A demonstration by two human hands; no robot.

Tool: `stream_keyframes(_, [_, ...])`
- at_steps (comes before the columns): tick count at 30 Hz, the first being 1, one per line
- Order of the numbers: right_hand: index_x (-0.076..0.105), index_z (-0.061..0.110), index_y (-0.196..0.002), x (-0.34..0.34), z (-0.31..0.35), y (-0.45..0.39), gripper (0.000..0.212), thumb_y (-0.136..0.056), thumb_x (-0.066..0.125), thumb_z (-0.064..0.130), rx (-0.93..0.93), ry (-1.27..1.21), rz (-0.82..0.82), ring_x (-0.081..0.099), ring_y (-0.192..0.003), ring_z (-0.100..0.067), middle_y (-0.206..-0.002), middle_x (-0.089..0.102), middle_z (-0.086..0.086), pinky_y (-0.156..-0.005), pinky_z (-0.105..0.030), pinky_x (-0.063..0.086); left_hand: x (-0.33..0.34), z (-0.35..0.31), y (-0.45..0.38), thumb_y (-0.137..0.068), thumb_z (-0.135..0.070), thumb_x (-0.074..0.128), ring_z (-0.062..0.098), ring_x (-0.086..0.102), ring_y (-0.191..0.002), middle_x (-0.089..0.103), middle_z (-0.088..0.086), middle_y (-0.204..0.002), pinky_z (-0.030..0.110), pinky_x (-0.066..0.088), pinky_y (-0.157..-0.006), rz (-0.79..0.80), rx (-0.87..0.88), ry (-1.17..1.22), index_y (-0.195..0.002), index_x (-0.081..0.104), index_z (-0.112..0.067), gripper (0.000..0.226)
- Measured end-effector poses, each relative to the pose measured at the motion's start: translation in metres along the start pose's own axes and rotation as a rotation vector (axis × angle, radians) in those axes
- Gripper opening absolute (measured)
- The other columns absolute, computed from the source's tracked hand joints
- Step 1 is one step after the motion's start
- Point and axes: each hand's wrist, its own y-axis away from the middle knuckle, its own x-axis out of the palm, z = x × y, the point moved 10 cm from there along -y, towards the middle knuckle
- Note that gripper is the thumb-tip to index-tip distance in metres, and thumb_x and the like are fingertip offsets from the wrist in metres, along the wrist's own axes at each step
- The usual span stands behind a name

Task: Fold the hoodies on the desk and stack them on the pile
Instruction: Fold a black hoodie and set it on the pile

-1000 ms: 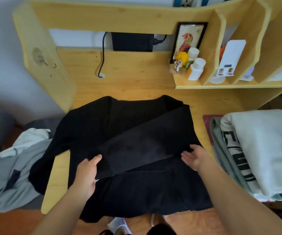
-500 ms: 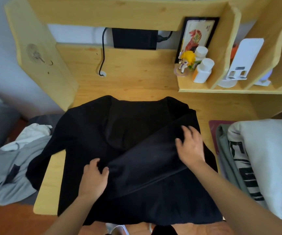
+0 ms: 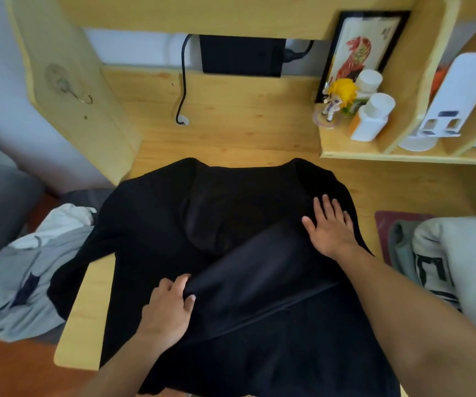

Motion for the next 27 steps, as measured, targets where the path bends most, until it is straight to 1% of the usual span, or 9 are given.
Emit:
stream_keyframes(3, [-0.004,0.024,-0.162,-0.018,0.004,-0.004,0.072,-0.104,0.023,0.058,0.087,-0.064,0.084,-0.010,-0.156,-0.025,-0.169,-0.012,-0.002,-0.125,-0.050,0.000,-0.002,-0.007,0.001,-0.104,-0.049,0.043,0.015,0.042,-0.117,0.035,-0.004,-0.130,0.034,0.048,-0.095,-0.052,0.046,-0.147,-0.161,0.016,-0.036,0.064])
stream_keyframes(5, [0.004,0.018,-0.162,-0.042,0.026,0.018,0.073,-0.104,0.036,0.049,0.100,-0.118,-0.065,0.000,-0.155,-0.033,-0.169,-0.001,-0.012,-0.125,-0.052,0.009,-0.003,-0.007,0.004,-0.104,-0.052,0.041,0.017,0.042,-0.119,0.036,-0.003,-0.132,0.035,0.046,-0.095,-0.074,0.038,-0.207,-0.161,0.015,-0.038,0.065])
stream_keyframes(8, [0.022,0.013,-0.160,-0.050,0.106,0.091,0.067,-0.102,0.046,0.037,-0.191,-0.090,-0.386,0.013,-0.153,-0.037,-0.166,0.012,-0.020,-0.124,-0.052,0.020,-0.005,-0.008,0.009,-0.103,-0.052,0.044,0.017,0.042,-0.122,0.037,-0.003,-0.135,0.035,0.045,-0.098,-0.079,0.099,-0.149,-0.161,0.019,-0.035,0.066])
stream_keyframes(12, [0.052,0.009,-0.140,-0.009,0.185,0.168,0.045,-0.101,0.046,0.030,-0.452,-0.030,-0.468,0.046,-0.130,-0.037,-0.144,0.044,-0.017,-0.107,-0.048,0.041,-0.023,0.026,0.022,-0.104,-0.040,0.051,0.017,0.044,-0.128,0.045,-0.004,-0.139,0.035,0.042,-0.107,-0.116,0.087,0.159,-0.155,0.037,-0.027,0.054])
stream_keyframes(14, [0.059,0.013,-0.132,0.023,0.198,0.175,0.044,-0.100,0.039,0.035,-0.440,0.068,-0.327,0.053,-0.111,-0.030,-0.129,0.051,-0.008,-0.094,-0.043,0.047,-0.043,0.074,0.036,-0.103,-0.028,0.055,0.019,0.055,-0.116,0.055,-0.001,-0.127,0.033,0.047,-0.099,-0.232,-0.074,0.433,-0.141,0.054,-0.022,0.038])
stream_keyframes(17, [0.044,0.024,-0.147,0.056,0.200,0.168,0.047,-0.102,0.044,0.039,-0.310,0.094,-0.053,0.046,-0.120,-0.024,-0.138,0.045,-0.002,-0.100,-0.039,0.045,-0.064,0.157,0.055,-0.103,-0.017,0.052,0.021,0.061,-0.092,0.064,0.006,-0.107,0.035,0.046,-0.079,-0.351,-0.368,0.790,-0.126,0.060,-0.017,0.024])
stream_keyframes(20, [0.046,0.024,-0.145,0.044,0.215,0.160,0.045,-0.101,0.049,0.033,-0.184,-0.034,-0.004,0.043,-0.126,-0.025,-0.140,0.045,-0.003,-0.103,-0.039,0.044,-0.082,0.224,0.040,-0.103,-0.024,0.051,0.029,0.061,-0.103,0.064,0.010,-0.120,0.041,0.049,-0.087,-0.399,-0.519,0.976,-0.135,0.054,-0.019,0.032])
stream_keyframes(23, [0.045,0.019,-0.148,0.029,0.240,0.161,0.047,-0.101,0.050,0.025,-0.143,-0.241,-0.057,0.040,-0.131,-0.026,-0.145,0.042,-0.004,-0.107,-0.039,0.042,-0.075,0.248,-0.007,-0.106,-0.043,0.044,0.030,0.056,-0.124,0.052,0.008,-0.146,0.048,0.046,-0.103,-0.212,-0.543,1.180,-0.157,0.029,-0.034,0.054])
stream_keyframes(27, [0.030,0.028,-0.157,0.054,0.252,0.167,0.064,-0.099,0.056,0.031,-0.051,-0.396,0.125,0.031,-0.144,-0.026,-0.165,0.015,0.005,-0.113,-0.039,0.036,-0.061,0.238,-0.045,-0.106,-0.058,0.035,0.031,0.059,-0.123,0.057,0.017,-0.139,0.048,0.043,-0.111,0.049,-0.530,1.494,-0.161,0.021,-0.033,0.063])
